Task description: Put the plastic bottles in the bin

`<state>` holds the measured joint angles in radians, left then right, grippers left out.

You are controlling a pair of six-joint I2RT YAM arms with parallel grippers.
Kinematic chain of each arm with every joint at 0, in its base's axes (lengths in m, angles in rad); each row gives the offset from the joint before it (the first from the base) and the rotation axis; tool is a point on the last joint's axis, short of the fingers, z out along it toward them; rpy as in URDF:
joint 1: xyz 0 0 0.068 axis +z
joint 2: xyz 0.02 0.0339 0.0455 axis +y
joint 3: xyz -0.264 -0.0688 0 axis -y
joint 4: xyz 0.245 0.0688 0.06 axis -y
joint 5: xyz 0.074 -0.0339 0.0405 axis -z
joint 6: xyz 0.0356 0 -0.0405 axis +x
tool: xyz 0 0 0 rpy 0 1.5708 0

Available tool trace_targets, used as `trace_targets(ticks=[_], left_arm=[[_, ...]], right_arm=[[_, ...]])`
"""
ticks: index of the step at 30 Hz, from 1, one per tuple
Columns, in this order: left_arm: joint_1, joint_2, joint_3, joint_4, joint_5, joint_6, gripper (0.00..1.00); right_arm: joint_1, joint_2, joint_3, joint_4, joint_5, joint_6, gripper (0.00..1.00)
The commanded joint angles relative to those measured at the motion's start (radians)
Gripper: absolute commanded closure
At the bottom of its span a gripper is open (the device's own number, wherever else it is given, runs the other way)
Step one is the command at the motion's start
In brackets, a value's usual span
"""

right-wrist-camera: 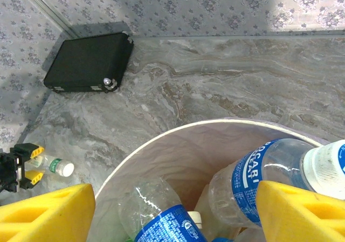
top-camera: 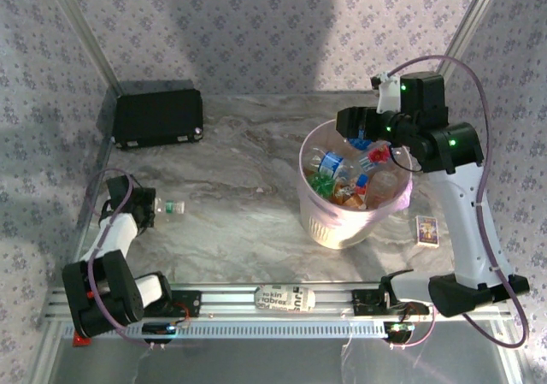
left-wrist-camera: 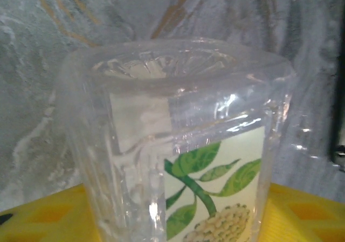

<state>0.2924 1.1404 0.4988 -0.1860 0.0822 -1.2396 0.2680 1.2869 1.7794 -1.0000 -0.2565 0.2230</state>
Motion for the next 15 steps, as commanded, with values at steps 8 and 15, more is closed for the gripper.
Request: trace_targets(ticks=[8,15], left_arm=[[-0.191,-0.151,0.180,-0.072,0.050,-0.029,0.52],[-0.353,-0.105,0.428,-0.094,0.059,0.102,0.58]], right_arm=[[0.004,-0.021,0.002,0.017,-0.025,-0.005,0.20],[0.003,-0.054,-0.019,0.026,-0.011,0.003,0.21]])
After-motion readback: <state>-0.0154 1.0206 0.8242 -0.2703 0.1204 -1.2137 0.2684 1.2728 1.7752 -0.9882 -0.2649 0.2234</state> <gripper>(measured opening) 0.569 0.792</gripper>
